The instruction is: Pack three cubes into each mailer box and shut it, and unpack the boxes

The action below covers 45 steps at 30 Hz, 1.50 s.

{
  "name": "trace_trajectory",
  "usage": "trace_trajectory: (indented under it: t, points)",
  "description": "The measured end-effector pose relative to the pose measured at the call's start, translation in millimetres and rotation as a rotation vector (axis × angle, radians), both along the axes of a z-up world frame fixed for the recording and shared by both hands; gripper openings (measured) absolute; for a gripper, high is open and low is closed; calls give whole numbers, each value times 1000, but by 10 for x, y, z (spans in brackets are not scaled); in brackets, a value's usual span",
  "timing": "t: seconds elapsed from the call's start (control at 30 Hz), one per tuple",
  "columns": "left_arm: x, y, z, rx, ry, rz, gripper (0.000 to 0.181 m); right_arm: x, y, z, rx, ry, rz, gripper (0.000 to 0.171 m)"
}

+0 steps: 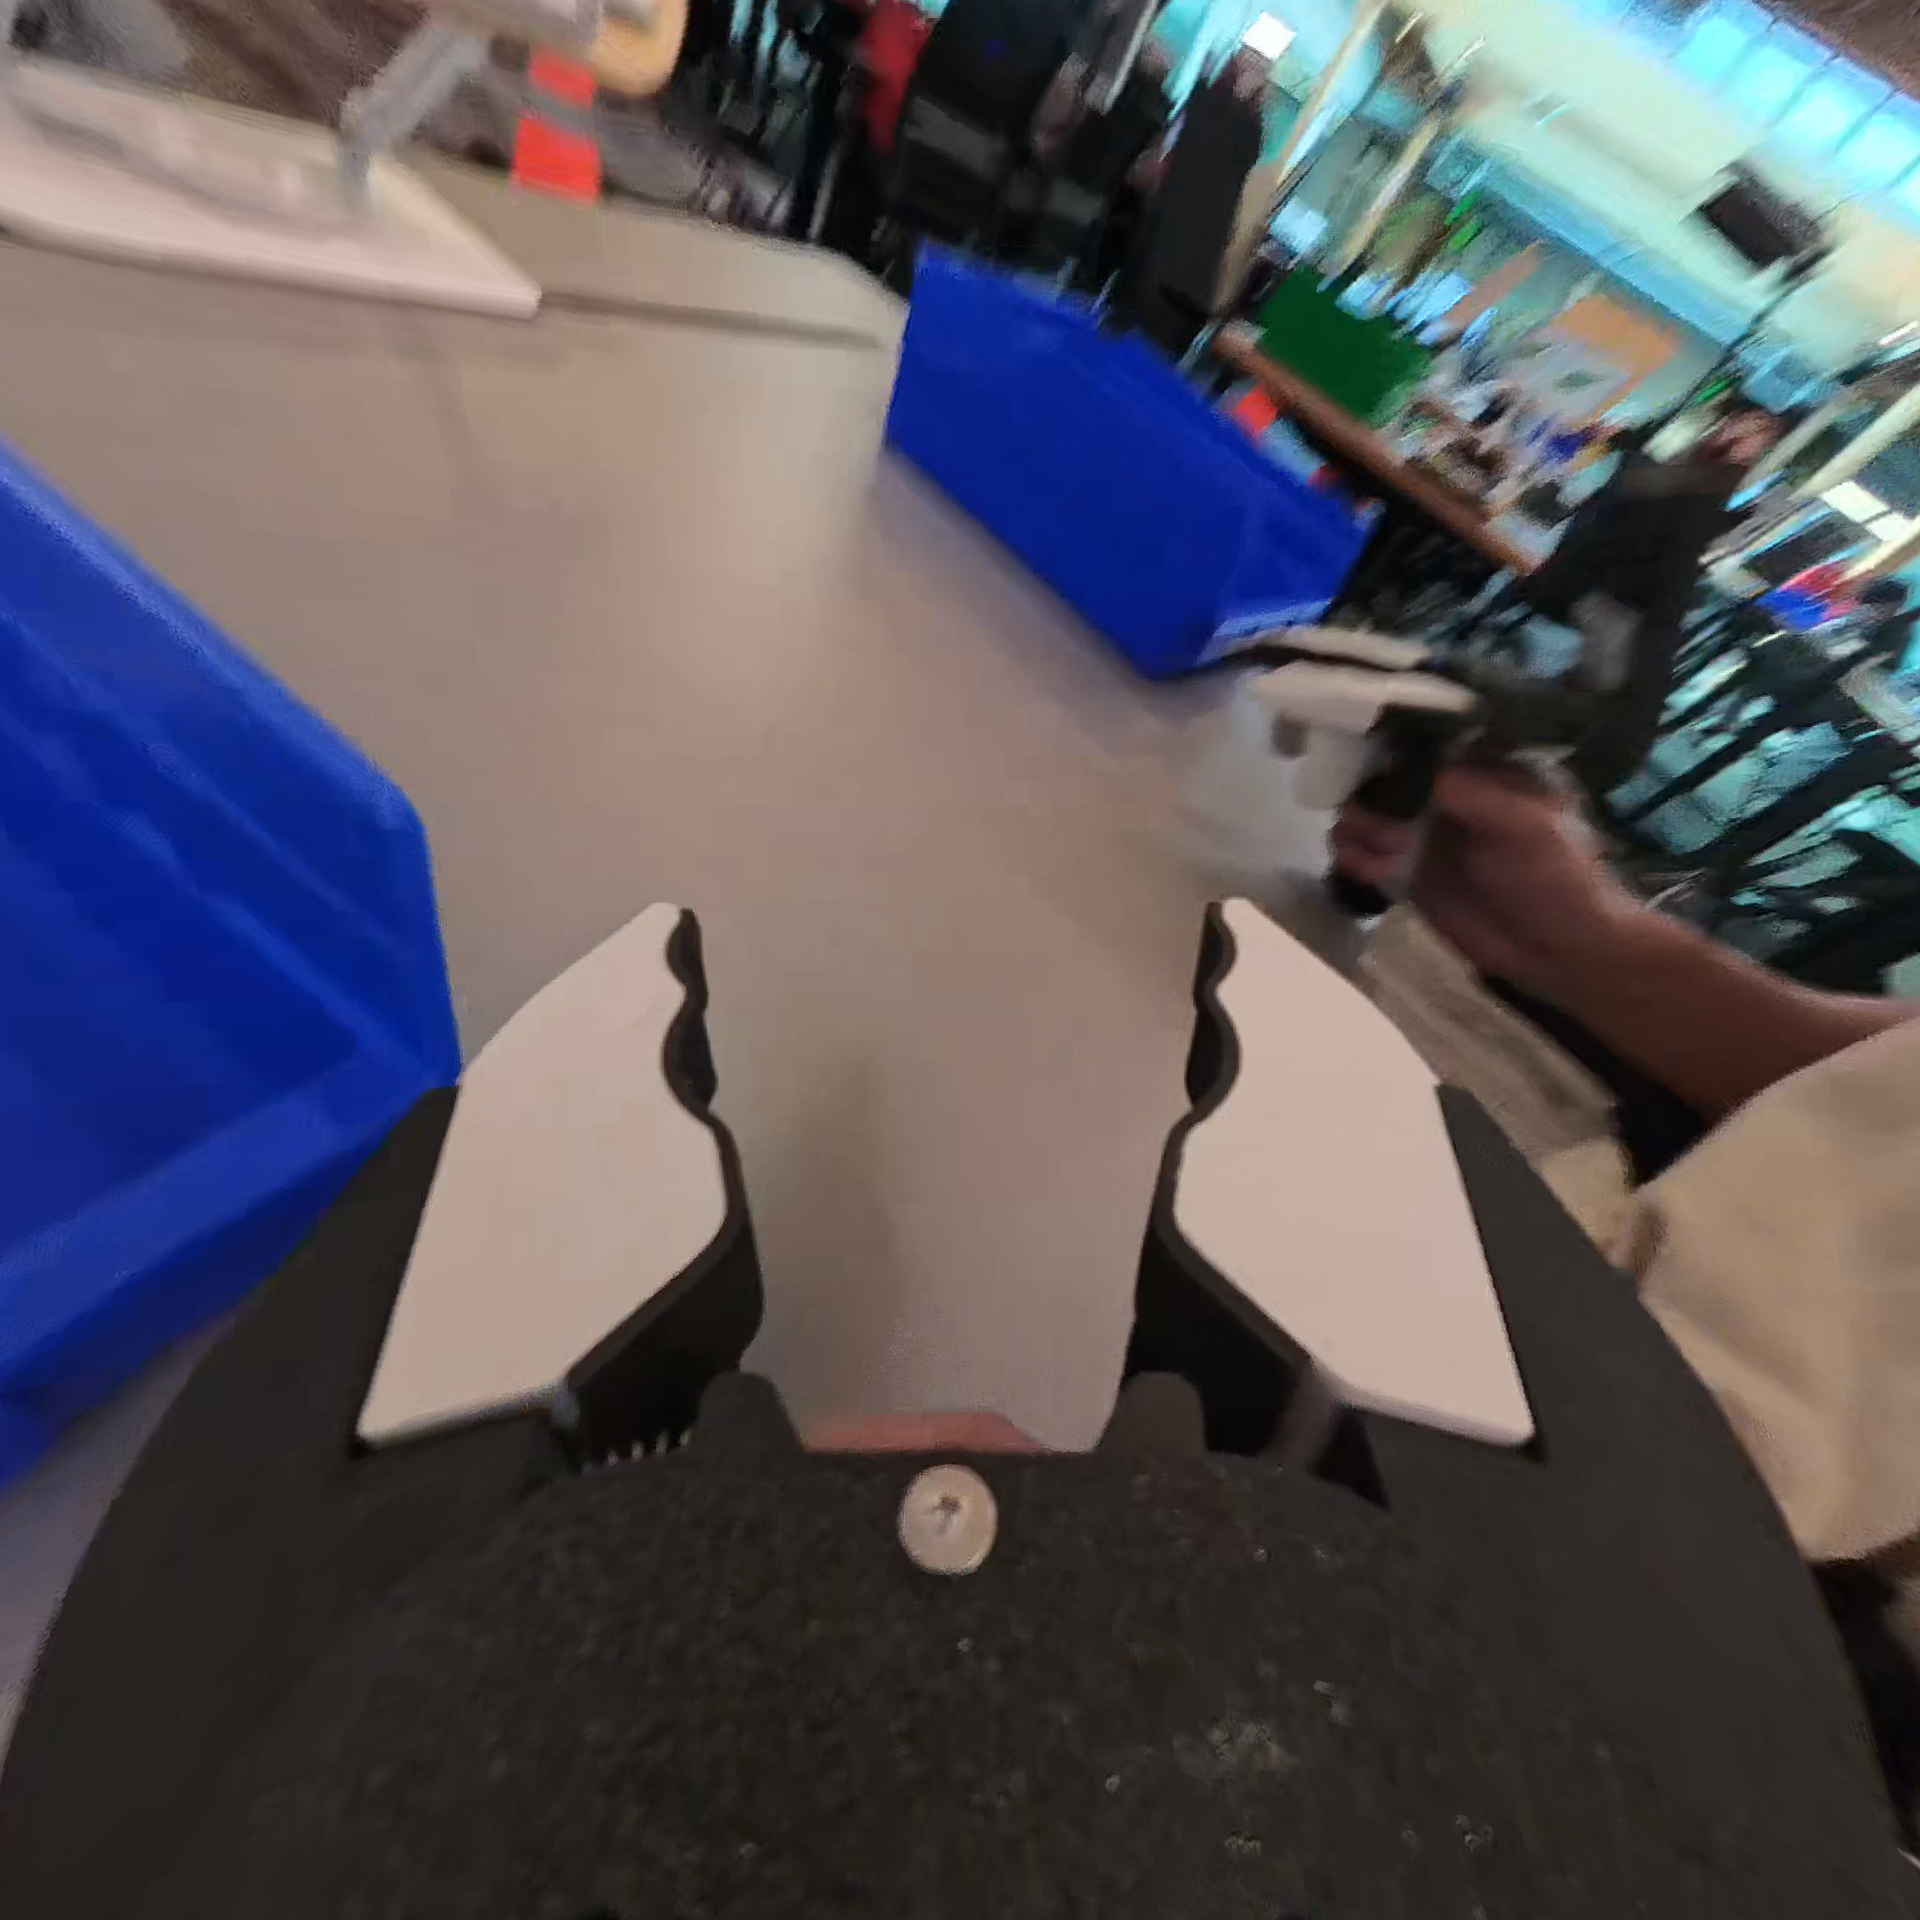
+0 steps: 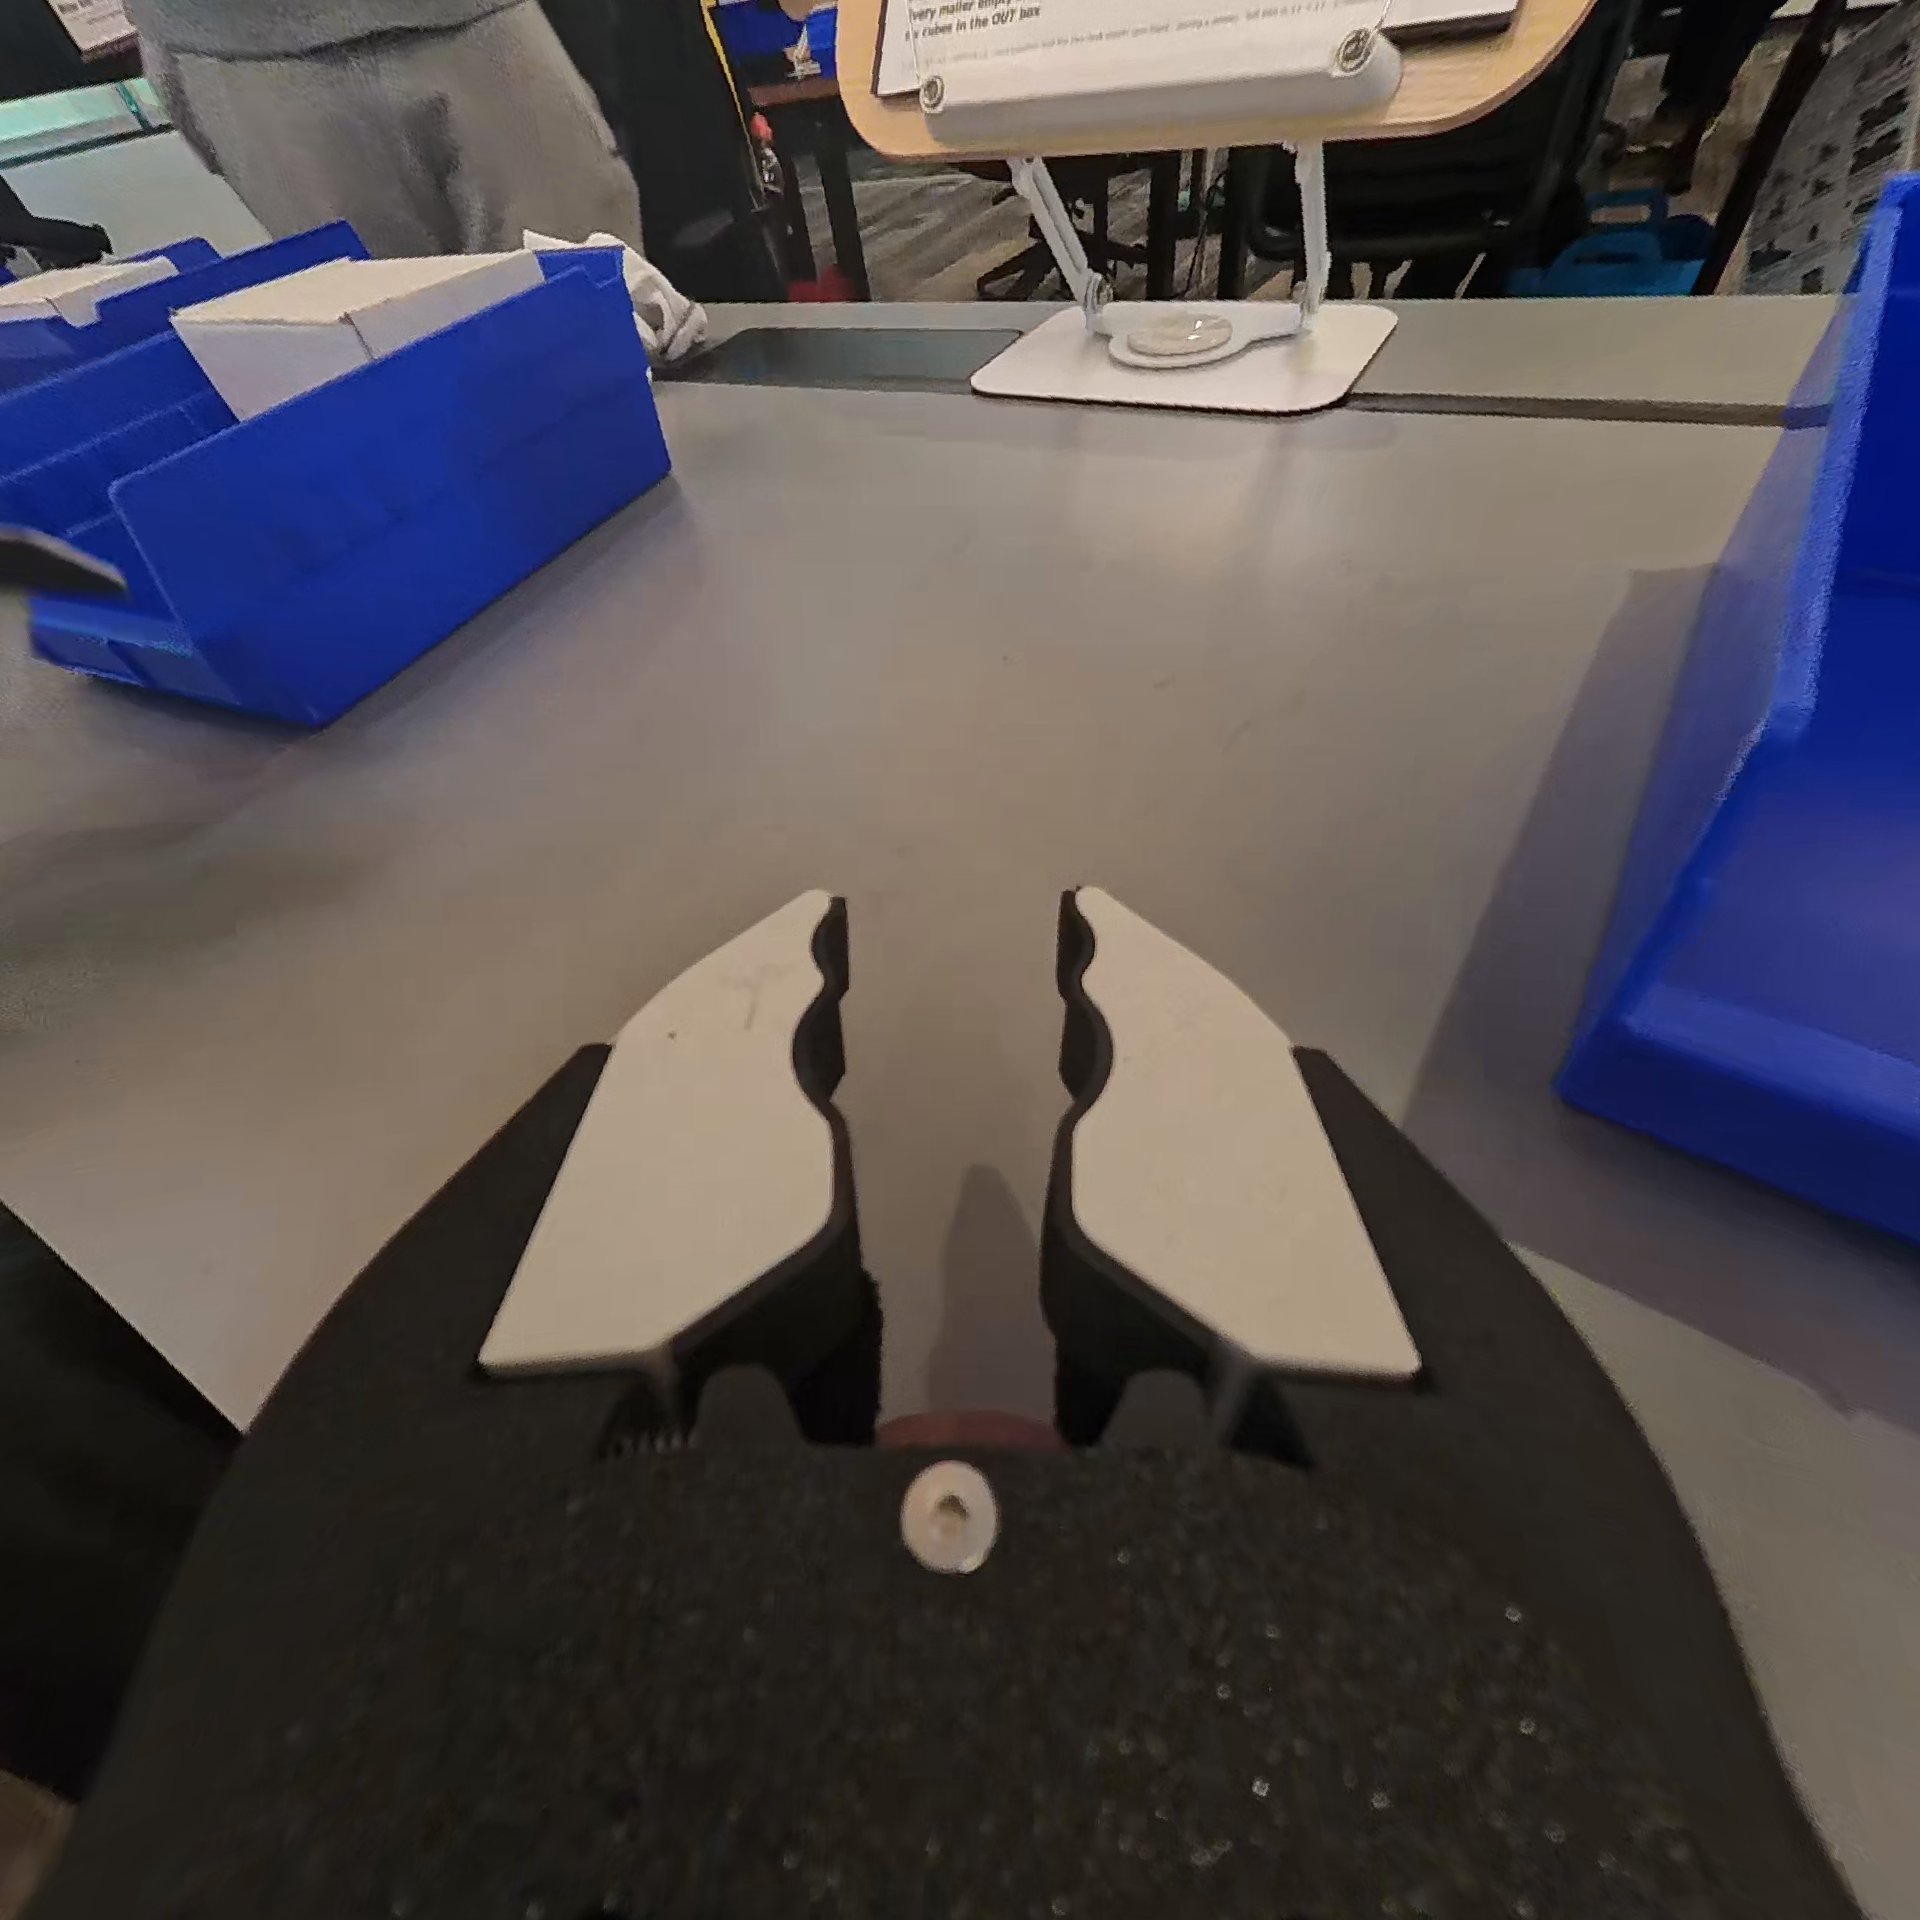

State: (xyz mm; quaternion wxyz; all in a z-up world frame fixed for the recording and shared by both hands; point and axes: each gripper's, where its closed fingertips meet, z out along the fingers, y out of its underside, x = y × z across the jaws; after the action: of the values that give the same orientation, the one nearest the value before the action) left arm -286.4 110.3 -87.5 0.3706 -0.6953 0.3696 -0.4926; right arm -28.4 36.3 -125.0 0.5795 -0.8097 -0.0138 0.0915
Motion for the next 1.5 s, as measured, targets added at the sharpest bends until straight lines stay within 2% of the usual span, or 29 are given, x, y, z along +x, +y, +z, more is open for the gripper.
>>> trace_trajectory:
  t: [0.07,0.1,0.13,0.2,0.3,0.37,0.5,0.63,0.67,0.77,0.97,1.07,1.2,1.27,1.37,1.5]
  points:
    - [-122,162,336,55,-40,-26,96,-26,0,-10,-7,-7,14,38]
    - [-226,321,417,123,40,-38,97,-33,-4,-12,-6,-13,19,38]
    - [-375,595,427,210,192,-12,98,-41,-8,-14,-6,-16,26,38]
    - [-674,1246,472,363,457,49,115,-49,-13,-27,-12,-15,36,38]
    - [-980,2100,365,490,860,-33,123,-33,0,-45,-21,-2,36,38]
    - [-1036,2494,301,542,1046,-146,128,-15,13,-59,-30,-5,29,38]
    - [-962,2721,-59,420,1236,-432,130,12,31,-69,-35,-38,12,38]
    - [-938,2874,-393,377,1365,-531,140,9,34,-82,-41,-54,7,38]
    - [-922,2868,-456,358,1365,-556,146,8,32,-84,-41,-57,6,38]
    - [-874,2835,-484,315,1308,-564,146,1,33,-89,-43,-56,12,39]
    - [-979,2687,-434,253,1322,-546,139,-35,28,-87,-44,-34,40,38]
    - [-976,2525,-244,158,1257,-531,137,-83,5,-74,-40,-12,57,38]
    - [-903,2334,185,31,1157,-518,135,-148,-17,-30,-23,-27,75,38]
    - [-699,2168,425,-16,1089,-545,135,-180,-16,-9,-15,-45,85,39]
    - [-215,1787,648,-37,1017,-667,134,-228,9,15,-6,-59,99,40]
    - [442,1231,484,-67,1053,-884,134,-322,100,28,-13,-91,144,45]
